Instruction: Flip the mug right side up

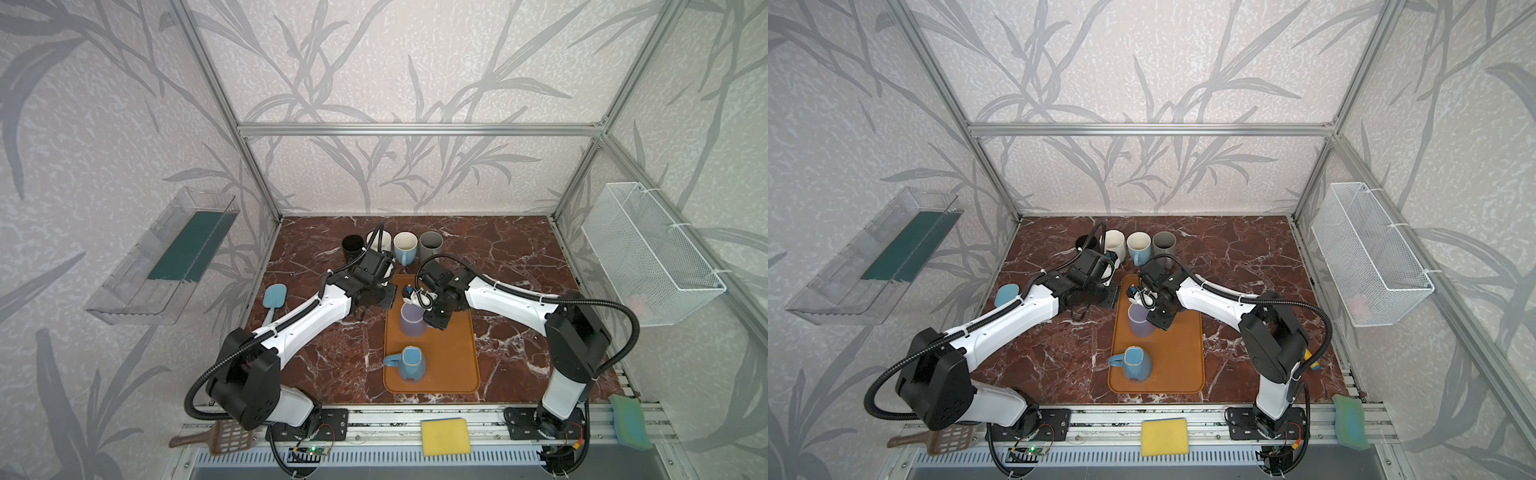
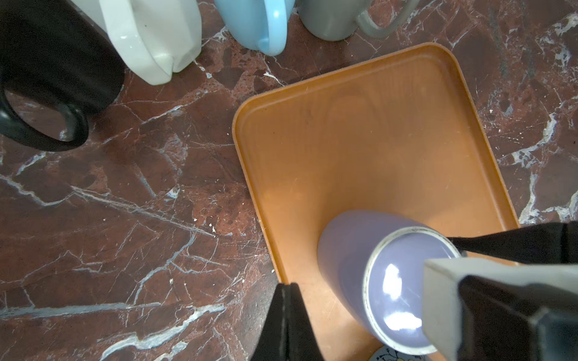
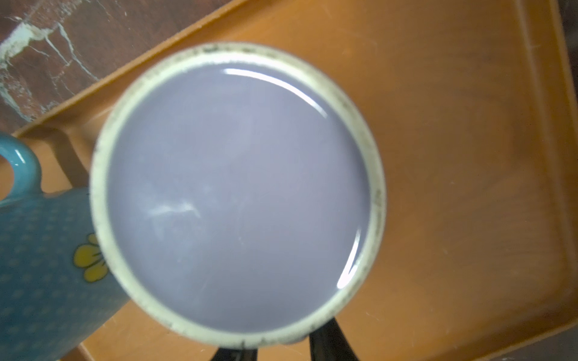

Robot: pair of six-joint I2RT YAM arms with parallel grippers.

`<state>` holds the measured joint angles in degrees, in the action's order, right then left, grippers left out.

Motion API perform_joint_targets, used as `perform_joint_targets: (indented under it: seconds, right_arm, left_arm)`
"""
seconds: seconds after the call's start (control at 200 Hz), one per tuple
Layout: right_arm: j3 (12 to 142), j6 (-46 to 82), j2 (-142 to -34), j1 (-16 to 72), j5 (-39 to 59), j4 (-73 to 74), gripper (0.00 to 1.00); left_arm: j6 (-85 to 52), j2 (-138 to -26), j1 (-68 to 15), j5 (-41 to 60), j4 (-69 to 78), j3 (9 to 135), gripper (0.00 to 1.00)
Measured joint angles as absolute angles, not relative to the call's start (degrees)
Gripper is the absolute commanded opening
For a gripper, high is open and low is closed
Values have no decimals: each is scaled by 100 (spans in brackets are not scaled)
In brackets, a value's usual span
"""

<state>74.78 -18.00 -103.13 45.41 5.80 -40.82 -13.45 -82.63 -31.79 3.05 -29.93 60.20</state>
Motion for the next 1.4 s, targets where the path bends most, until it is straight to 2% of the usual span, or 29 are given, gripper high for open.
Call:
perform_joint_targets:
  seconds: [1.4]
  right_arm:
    - [8344,-2200,-11021,4543,727,-4805,31]
  left_arm:
    - [-1304,-8055,-2987,373,-2906,5710,5]
